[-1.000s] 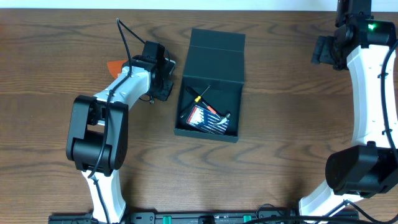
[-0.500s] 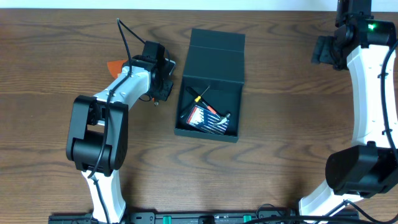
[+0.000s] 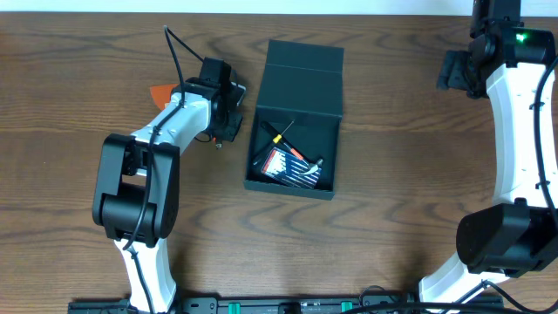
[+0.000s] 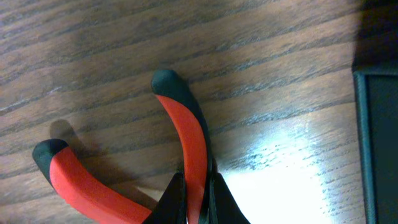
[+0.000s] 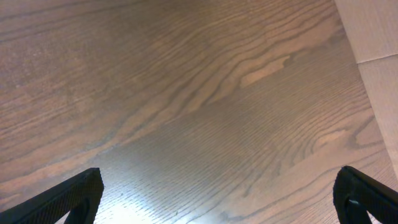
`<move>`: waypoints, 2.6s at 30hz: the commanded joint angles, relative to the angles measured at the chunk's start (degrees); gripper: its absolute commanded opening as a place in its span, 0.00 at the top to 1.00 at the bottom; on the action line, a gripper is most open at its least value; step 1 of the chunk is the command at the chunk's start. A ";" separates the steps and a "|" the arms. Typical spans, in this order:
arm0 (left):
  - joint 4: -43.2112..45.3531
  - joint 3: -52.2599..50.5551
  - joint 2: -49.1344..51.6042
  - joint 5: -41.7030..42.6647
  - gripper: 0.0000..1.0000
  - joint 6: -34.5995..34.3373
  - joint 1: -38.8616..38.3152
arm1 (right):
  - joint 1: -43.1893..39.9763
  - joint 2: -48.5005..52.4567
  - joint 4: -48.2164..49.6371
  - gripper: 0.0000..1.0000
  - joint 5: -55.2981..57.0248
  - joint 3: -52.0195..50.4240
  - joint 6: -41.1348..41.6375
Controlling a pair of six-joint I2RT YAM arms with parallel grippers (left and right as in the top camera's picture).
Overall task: Pack container
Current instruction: 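Lower the left gripper onto the red-handled pliers and grasp them, then carry the pliers with the left gripper and lower them into the box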
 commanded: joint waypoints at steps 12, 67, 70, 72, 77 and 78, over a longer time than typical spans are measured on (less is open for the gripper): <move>-0.98 0.68 -12.70 -5.42 0.94 -1.40 0.37 | -0.11 -0.26 -0.04 0.01 0.76 0.81 0.44; -11.15 0.66 -15.61 6.64 0.94 -1.09 -26.23 | -0.11 -0.26 -0.04 0.01 0.76 0.81 0.44; -10.58 0.66 -13.75 6.64 0.94 -1.09 -26.23 | -0.11 -0.26 -0.04 0.01 0.76 0.81 0.44; -9.94 0.66 -12.92 6.64 0.94 -1.09 -26.23 | -0.11 -0.26 -0.04 0.01 0.76 0.81 0.44; -9.53 0.66 -10.56 6.67 0.94 -1.09 -26.23 | -0.11 -0.26 -0.04 0.01 0.74 0.81 0.44; -9.53 0.66 -10.10 6.67 0.94 -1.09 -26.23 | -0.11 -0.26 -0.04 0.01 0.76 0.81 0.44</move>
